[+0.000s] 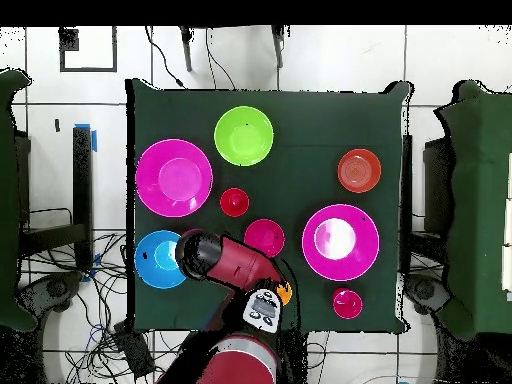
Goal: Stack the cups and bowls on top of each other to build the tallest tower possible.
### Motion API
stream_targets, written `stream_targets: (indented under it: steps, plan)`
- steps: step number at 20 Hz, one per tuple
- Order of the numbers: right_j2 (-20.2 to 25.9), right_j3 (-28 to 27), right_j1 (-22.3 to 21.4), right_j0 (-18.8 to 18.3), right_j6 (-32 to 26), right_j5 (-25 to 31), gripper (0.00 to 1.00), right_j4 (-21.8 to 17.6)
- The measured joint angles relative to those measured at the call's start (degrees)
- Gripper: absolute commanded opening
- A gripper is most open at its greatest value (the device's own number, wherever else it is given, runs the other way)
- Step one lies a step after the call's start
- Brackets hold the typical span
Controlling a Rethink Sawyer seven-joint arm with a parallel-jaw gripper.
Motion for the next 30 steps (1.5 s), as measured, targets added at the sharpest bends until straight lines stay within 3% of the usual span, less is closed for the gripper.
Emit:
stream_targets:
  steps: [4, 5, 25, 26, 30]
  plan:
    - [-0.1, 0.3, -1.2, -0.6, 0.0, 0.0, 1.0, 0.0]
    - [-0.1, 0.3, -1.7, -0.8, 0.0, 0.0, 0.0, 0.0]
    - [-0.1, 0.3, -2.3, -0.9, 0.0, -1.2, 0.0, 0.0]
    - [-0.1, 0.3, -2.3, -1.1, 0.0, -1.5, 1.0, 0.0]
    - [-0.2, 0.3, -2.3, -1.3, 0.0, -1.5, 1.0, 0.0]
